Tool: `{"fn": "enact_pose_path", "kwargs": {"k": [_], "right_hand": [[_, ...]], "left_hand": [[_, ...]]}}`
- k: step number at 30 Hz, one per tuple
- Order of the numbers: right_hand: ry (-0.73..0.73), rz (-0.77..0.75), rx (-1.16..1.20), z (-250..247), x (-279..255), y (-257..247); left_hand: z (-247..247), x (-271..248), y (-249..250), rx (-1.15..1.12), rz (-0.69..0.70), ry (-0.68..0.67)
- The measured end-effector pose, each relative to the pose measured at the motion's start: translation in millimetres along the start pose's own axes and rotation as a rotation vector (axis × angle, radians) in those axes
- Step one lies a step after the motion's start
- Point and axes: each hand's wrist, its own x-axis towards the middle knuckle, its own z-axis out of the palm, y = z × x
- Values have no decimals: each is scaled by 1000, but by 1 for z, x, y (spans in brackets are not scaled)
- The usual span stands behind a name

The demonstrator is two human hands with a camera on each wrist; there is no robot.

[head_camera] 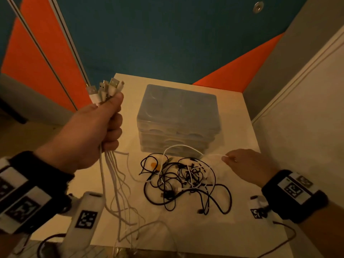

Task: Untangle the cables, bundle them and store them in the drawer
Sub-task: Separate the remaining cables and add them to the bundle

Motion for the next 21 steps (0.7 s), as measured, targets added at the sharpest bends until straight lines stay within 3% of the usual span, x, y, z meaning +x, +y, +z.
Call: {"fn": "enact_pose_path", "kwargs": {"k": [3, 5, 7, 11, 15, 17, 21], "right_hand": [[58, -67, 49, 8, -10, 13], [-13, -81, 126, 10, -21, 24], [-15, -115, 301, 9, -35, 37], [228, -56, 659, -4, -63, 63], [208, -103, 1006, -17, -87, 73], [101, -152, 1052, -24, -98, 69], [-91, -150, 675, -11, -108, 64]], "left_hand": [[1, -1, -3, 28, 25, -10], [-1, -1, -4, 59, 38, -5], [-2, 0, -5, 71, 36, 8], [-4, 1, -8, 83, 20, 13], [3, 0, -12, 98, 20, -14], [10, -1, -13, 87, 17, -46], [28, -6, -19, 73, 9, -140]]}}
